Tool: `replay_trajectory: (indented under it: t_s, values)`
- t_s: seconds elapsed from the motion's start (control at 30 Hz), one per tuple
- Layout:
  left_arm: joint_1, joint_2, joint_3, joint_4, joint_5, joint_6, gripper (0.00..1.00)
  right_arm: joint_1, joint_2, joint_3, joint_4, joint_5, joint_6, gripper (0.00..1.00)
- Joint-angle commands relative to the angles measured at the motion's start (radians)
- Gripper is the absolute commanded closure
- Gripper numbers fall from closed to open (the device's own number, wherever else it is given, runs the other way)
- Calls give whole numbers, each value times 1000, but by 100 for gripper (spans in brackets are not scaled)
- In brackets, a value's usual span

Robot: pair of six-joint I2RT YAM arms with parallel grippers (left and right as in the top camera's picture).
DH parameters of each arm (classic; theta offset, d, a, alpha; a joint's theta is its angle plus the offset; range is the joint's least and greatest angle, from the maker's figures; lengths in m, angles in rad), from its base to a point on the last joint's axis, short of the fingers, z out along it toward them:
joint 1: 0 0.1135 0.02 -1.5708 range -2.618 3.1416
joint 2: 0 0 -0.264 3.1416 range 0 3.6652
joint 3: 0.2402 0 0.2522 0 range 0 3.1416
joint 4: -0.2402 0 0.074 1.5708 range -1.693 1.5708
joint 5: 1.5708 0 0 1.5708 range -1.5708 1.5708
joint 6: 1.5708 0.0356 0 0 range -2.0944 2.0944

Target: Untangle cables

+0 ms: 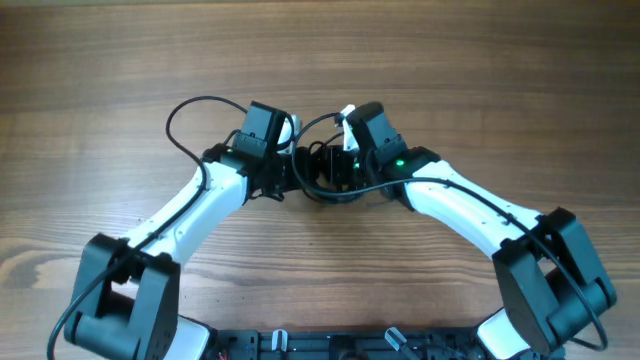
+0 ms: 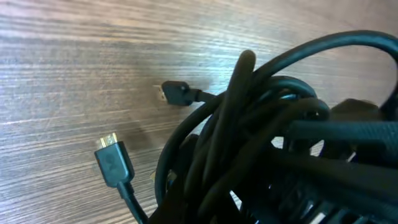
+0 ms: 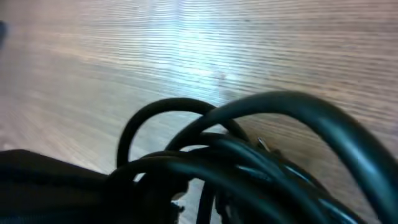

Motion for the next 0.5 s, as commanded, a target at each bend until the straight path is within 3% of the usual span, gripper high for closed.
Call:
replay_trajectory:
  t_s: [0.0,0.1,0.23,0.27,0.33,0.37,0.47]
  values:
    - [-2,-56,5,7,108,18,96,-50,-90,39,-1,-53,-69,58]
    - [3,-68,5,7,140,20,96,-85,-163,39,-1,-200,-154,44]
    - [12,-69,5,7,140,21,96,-104,-301,39,-31,-288,-160,43]
    - [12,-69,5,7,140,21,96,-104,-335,39,-48,-285,-159,50]
    - [12,-69,5,10,140,19,96,-104,-387,39,-117,-285,-132,84]
    - [12,-69,5,12,140,17,96,-103,-387,39,-161,-285,-127,96]
    - [12,-69,5,19,139,17,96,-93,-376,10,-268,-283,-101,96]
